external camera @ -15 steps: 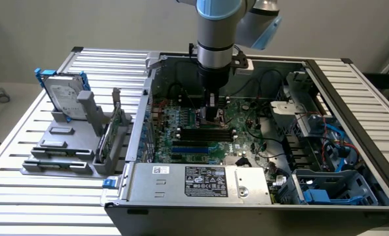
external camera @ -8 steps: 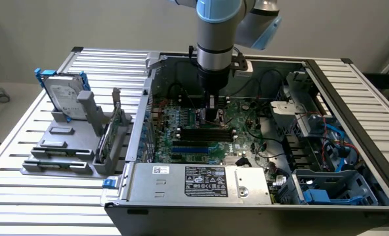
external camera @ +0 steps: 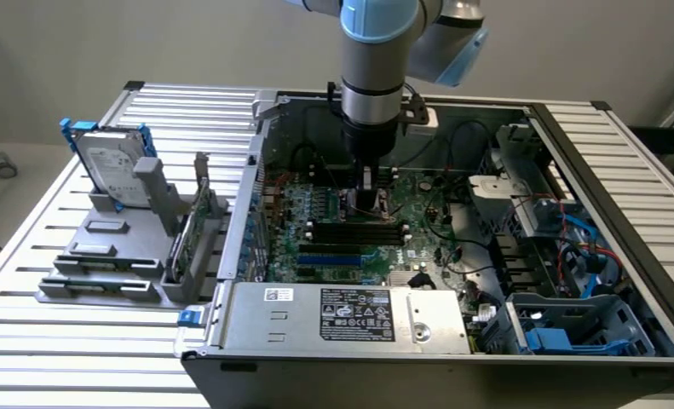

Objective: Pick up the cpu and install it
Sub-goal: 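Place the cpu into insertion slot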

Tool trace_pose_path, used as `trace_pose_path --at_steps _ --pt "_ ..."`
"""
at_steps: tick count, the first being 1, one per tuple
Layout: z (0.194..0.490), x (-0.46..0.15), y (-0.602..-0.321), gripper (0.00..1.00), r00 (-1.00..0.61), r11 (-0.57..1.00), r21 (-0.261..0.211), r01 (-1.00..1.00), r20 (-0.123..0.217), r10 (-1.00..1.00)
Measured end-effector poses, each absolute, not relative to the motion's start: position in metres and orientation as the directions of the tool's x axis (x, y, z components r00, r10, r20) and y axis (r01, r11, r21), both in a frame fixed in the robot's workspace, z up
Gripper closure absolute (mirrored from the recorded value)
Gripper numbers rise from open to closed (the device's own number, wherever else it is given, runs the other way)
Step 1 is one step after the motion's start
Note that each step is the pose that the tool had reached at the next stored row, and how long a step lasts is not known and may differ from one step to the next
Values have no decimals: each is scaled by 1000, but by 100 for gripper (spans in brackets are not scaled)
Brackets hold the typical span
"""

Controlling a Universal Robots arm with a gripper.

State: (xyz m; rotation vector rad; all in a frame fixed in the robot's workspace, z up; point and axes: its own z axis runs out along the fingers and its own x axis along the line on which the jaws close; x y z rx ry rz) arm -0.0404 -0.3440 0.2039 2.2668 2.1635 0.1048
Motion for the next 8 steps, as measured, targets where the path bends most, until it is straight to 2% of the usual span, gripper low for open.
trace_pose_path --at_steps 8 --pt "201 -40 -344 45 45 -48 51 998 44 998"
